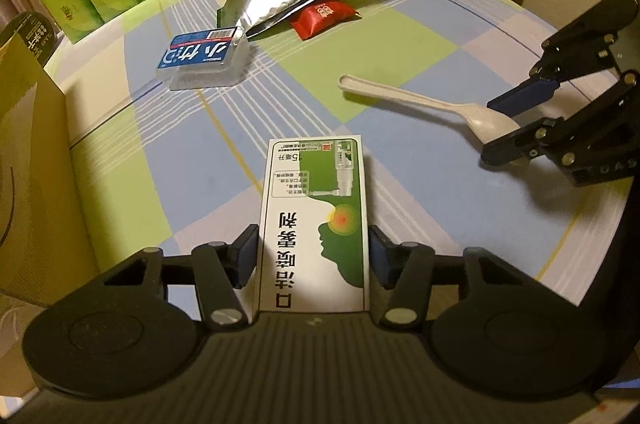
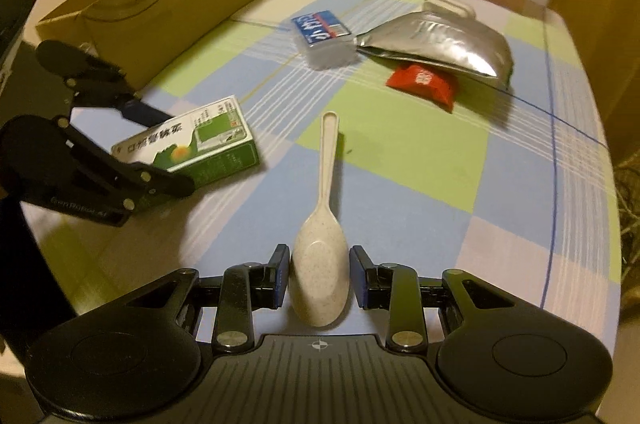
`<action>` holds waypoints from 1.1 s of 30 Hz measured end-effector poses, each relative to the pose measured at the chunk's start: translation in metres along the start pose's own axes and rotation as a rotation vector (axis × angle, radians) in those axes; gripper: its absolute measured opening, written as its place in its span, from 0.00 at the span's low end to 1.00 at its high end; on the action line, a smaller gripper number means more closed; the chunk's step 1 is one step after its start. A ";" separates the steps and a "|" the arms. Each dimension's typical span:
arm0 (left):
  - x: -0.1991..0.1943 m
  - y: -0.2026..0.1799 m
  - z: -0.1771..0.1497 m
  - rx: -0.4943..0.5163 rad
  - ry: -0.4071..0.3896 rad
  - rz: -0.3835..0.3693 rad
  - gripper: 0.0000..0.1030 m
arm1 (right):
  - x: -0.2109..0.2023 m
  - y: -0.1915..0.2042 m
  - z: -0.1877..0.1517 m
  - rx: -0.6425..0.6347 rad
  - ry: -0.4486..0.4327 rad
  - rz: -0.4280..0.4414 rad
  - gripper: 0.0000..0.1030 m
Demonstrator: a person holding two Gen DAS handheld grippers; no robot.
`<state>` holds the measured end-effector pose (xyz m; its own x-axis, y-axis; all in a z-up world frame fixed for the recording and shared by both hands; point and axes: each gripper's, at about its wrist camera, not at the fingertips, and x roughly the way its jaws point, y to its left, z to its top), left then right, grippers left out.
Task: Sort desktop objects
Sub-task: 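Carry the spray box with the left gripper while the right gripper carries the spoon to the cardboard box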
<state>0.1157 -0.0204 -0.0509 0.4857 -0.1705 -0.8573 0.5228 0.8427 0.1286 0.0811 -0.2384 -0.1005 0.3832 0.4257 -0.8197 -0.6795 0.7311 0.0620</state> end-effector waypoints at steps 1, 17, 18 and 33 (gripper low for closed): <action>-0.002 0.000 -0.001 -0.004 -0.002 0.003 0.49 | -0.002 0.002 -0.001 0.012 -0.009 -0.007 0.28; -0.052 0.013 -0.008 -0.098 -0.095 0.031 0.49 | -0.037 0.032 0.010 0.015 -0.098 -0.042 0.28; -0.056 0.015 -0.008 -0.101 -0.102 0.037 0.49 | -0.039 0.034 0.013 0.011 -0.106 -0.044 0.28; -0.115 0.051 -0.018 -0.166 -0.203 0.135 0.49 | -0.064 0.079 0.056 -0.083 -0.198 -0.036 0.28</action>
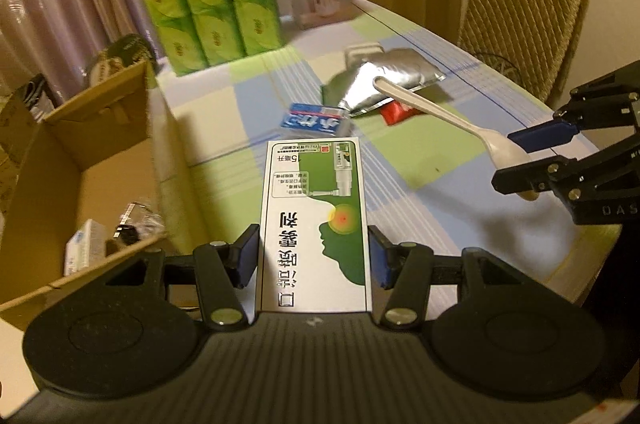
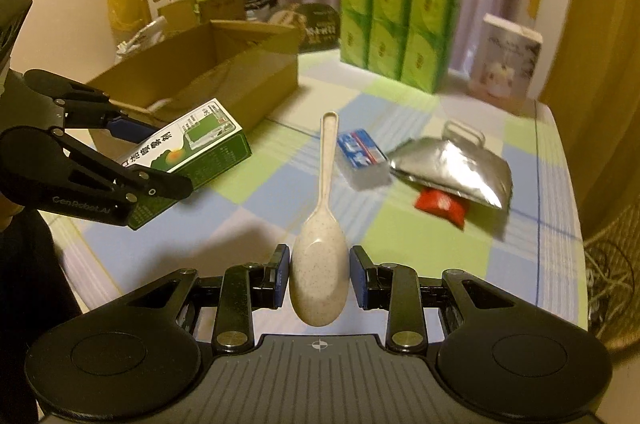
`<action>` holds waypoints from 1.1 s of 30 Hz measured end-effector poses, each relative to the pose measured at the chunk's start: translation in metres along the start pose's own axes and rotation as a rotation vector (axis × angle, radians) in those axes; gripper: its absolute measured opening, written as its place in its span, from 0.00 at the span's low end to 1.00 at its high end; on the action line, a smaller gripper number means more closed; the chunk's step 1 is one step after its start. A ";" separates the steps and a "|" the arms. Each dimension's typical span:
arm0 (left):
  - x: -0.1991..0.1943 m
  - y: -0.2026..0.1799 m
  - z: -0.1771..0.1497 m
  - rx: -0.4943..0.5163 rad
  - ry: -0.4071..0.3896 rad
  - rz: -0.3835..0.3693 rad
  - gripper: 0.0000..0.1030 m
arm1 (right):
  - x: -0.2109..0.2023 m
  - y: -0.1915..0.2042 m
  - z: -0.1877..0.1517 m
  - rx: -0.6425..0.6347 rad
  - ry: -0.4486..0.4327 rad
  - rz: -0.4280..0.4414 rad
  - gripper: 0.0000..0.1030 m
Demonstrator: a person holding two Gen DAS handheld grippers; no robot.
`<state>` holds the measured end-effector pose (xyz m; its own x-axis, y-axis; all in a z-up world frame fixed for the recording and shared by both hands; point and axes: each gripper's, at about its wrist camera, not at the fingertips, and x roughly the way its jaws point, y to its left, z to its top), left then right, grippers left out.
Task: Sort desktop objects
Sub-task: 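Carry the spray box with the left gripper while the right gripper carries the spoon to the cardboard box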
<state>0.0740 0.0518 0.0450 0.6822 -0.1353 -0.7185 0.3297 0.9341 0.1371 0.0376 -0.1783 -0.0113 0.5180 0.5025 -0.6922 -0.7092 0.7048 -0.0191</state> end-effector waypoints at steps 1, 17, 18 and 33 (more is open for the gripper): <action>-0.003 0.004 0.000 -0.005 -0.006 0.006 0.49 | 0.001 0.003 0.004 -0.008 -0.005 0.004 0.28; -0.047 0.079 -0.001 -0.082 -0.065 0.142 0.49 | 0.028 0.066 0.088 -0.134 -0.107 0.104 0.28; -0.049 0.084 -0.001 -0.086 -0.066 0.151 0.49 | 0.032 0.070 0.093 -0.139 -0.110 0.112 0.28; -0.047 0.154 -0.003 -0.165 -0.074 0.225 0.49 | 0.081 0.105 0.140 -0.172 -0.109 0.179 0.28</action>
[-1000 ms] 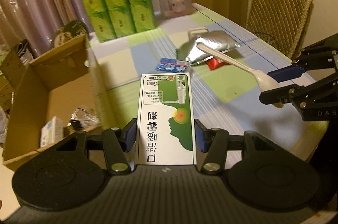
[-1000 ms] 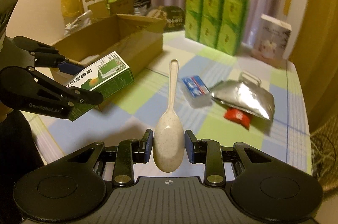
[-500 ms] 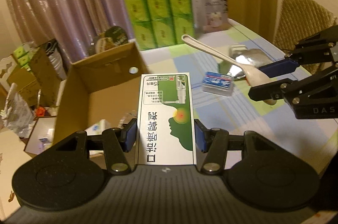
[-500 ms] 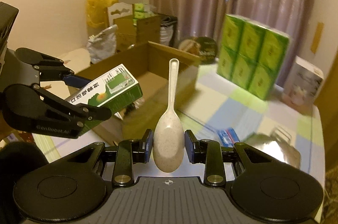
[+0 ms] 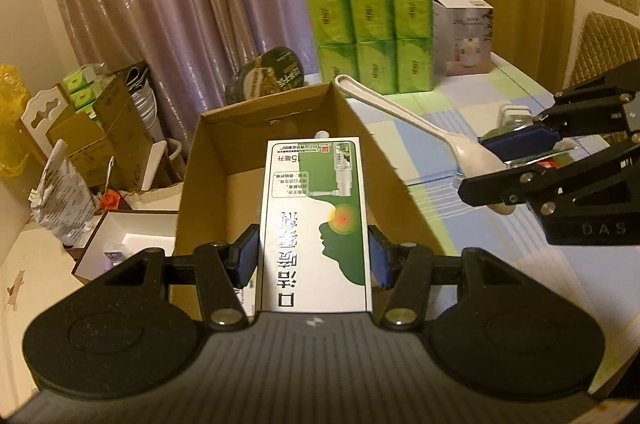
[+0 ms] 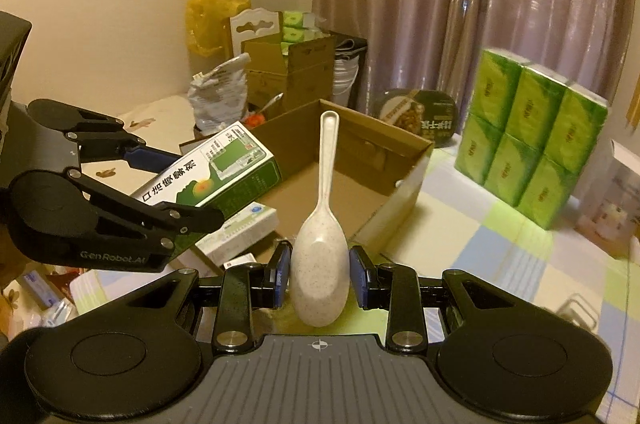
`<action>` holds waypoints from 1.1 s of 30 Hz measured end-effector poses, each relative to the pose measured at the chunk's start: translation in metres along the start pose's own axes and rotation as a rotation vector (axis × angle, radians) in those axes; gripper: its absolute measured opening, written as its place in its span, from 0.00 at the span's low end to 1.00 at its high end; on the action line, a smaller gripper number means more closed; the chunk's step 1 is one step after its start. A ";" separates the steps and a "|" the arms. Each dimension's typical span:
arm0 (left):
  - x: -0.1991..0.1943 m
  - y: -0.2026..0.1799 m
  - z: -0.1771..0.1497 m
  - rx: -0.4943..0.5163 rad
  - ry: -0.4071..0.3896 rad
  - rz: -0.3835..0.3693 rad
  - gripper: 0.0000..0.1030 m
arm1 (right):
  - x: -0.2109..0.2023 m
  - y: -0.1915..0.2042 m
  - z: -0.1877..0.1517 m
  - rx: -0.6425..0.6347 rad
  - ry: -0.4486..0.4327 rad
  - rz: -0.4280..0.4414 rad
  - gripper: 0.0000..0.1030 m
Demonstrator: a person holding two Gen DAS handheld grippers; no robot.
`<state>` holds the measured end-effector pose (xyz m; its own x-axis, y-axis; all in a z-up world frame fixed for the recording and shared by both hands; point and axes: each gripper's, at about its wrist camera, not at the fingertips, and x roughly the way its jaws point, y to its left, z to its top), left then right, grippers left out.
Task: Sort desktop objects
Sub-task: 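Carry the spray box with the left gripper while the right gripper carries the spoon to the cardboard box, then open the left gripper over the cardboard box while the right gripper drops the spoon inside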
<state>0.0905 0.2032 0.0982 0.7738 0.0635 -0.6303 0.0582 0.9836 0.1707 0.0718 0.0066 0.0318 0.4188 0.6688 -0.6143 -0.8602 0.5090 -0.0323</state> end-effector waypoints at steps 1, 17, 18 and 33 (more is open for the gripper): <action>0.002 0.003 0.000 -0.003 0.002 -0.001 0.49 | 0.003 0.000 0.002 0.002 0.002 0.002 0.28; 0.033 0.050 0.006 -0.101 0.024 -0.005 0.49 | 0.043 0.005 0.017 0.056 0.028 0.010 0.28; 0.035 0.051 0.006 -0.103 0.025 -0.005 0.49 | 0.045 0.005 0.017 0.058 0.029 0.009 0.28; 0.052 0.066 -0.009 -0.141 0.041 0.008 0.62 | 0.063 0.000 0.014 0.086 0.048 0.015 0.29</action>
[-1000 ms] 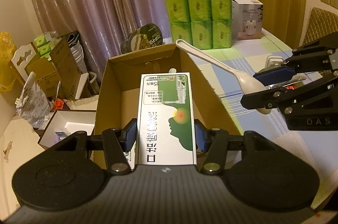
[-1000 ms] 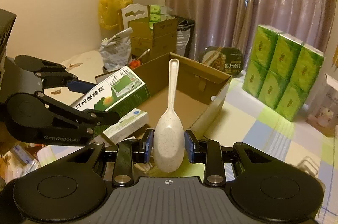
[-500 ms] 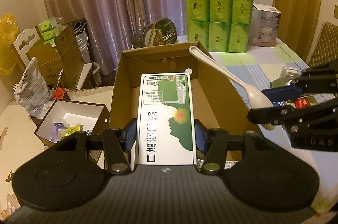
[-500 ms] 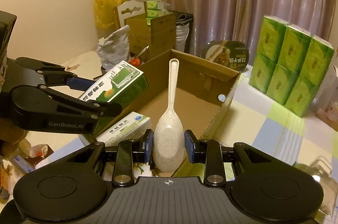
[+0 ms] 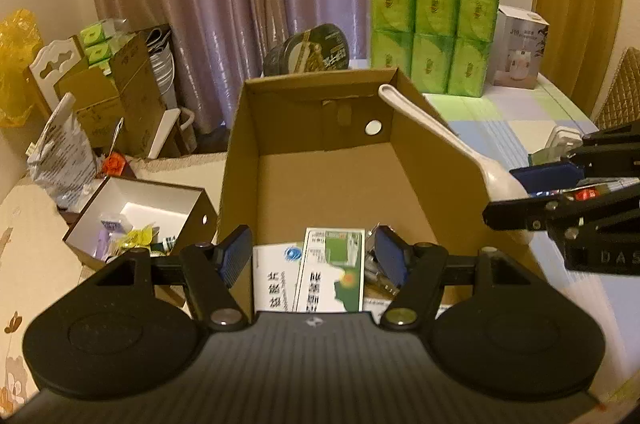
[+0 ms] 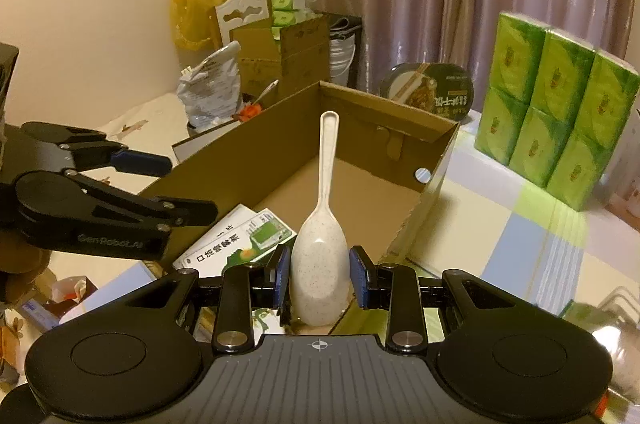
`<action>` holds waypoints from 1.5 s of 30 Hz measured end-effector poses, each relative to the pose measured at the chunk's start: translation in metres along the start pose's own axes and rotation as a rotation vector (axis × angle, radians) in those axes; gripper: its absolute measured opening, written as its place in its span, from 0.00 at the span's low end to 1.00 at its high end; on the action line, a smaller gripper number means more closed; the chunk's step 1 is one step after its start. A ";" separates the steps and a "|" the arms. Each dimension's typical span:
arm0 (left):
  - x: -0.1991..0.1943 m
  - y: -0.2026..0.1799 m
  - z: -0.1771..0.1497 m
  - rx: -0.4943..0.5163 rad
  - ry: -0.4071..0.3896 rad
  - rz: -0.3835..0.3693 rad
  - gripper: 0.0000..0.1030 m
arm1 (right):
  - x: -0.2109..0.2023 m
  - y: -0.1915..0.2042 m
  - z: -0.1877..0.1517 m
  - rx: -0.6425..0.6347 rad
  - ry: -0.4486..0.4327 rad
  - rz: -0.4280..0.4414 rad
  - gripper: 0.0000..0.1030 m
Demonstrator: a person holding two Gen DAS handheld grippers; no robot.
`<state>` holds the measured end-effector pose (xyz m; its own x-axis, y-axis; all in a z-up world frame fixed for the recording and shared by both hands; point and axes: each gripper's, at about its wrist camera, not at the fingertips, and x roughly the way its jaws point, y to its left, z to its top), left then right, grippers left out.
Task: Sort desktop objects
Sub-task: 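Open the left gripper over the cardboard box while the right gripper drops the spoon inside, then move both grippers back over the remaining table items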
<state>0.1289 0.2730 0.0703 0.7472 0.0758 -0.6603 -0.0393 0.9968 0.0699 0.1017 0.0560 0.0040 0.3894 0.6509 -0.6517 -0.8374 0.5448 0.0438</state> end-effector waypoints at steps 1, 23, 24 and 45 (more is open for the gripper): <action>-0.001 0.002 -0.002 -0.004 0.002 0.003 0.62 | 0.001 0.001 0.000 0.001 0.001 0.002 0.29; -0.018 -0.002 -0.019 -0.027 -0.003 -0.007 0.62 | -0.029 -0.036 -0.028 0.128 -0.028 -0.056 0.59; -0.021 -0.004 -0.020 -0.024 -0.007 -0.010 0.62 | -0.033 -0.038 -0.033 0.139 -0.028 -0.061 0.60; -0.082 -0.115 -0.027 0.123 -0.072 -0.197 0.66 | -0.160 -0.094 -0.160 0.419 -0.006 -0.249 0.80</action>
<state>0.0547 0.1525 0.0961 0.7781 -0.1259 -0.6154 0.1892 0.9812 0.0385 0.0562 -0.1839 -0.0169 0.5615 0.4761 -0.6768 -0.4927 0.8495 0.1888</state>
